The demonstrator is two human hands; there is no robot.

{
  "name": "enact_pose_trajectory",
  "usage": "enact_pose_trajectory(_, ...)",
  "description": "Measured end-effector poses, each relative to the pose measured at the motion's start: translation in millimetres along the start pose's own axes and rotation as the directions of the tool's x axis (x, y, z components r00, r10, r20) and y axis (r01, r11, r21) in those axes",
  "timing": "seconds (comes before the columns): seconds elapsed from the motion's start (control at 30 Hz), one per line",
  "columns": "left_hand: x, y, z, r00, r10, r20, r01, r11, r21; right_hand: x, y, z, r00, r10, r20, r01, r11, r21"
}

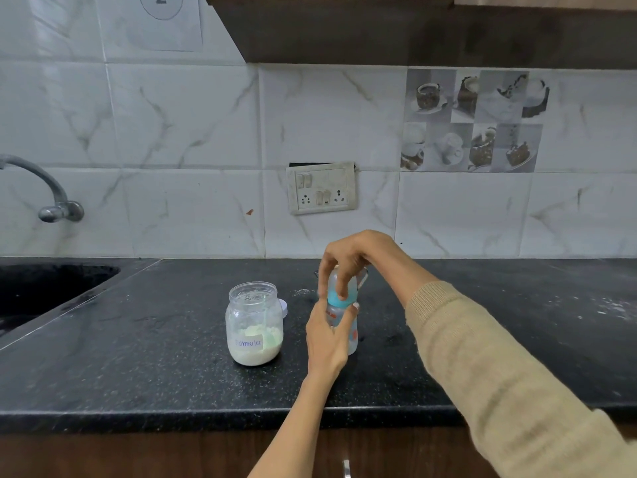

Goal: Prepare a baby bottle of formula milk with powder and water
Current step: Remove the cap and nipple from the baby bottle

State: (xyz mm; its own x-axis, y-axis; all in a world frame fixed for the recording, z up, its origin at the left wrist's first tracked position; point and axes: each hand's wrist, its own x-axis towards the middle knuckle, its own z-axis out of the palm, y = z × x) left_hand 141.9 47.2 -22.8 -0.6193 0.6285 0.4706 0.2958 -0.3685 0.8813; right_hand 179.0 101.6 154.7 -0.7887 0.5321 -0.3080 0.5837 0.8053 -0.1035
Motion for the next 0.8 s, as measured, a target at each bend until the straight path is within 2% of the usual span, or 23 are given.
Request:
enact_pose_trajectory(0.1, 2, -2, -1, 1.0, -0.003, -0.001, 0.003, 1.0, 0.022, -2, -4, 4, 0.996, -0.016, -0.086, 0.021, 0.999, 0.05)
enact_pose_trajectory(0.23, -1, 3, -1, 1.0, 0.003, 0.011, -0.004, 1.0, 0.029, -3, -6, 4, 0.969, 0.204, -0.137, -0.212, 0.976, -0.046)
enact_pose_trajectory(0.5, -1, 2, -2, 1.0, 0.021, 0.018, -0.021, 1.0, 0.005, -4, -8, -3, 0.998, 0.064, 0.016, -0.062, 0.993, -0.105)
enact_pose_trajectory(0.6, -2, 2, -2, 1.0, 0.008, 0.017, -0.008, 1.0, -0.007, -3, -7, 1, 1.0, 0.028, 0.009, -0.027, 0.998, -0.063)
enact_pose_trajectory(0.7, -2, 6, -2, 1.0, -0.009, 0.017, 0.009, 1.0, 0.014, -3, -5, 2, 0.989, 0.122, -0.087, -0.123, 0.992, 0.002)
enact_pose_trajectory(0.8, -4, 10, -2, 0.999, 0.002, 0.038, -0.002, 1.0, 0.018, -1, -4, 0, 0.978, 0.187, -0.087, -0.191, 0.981, -0.03)
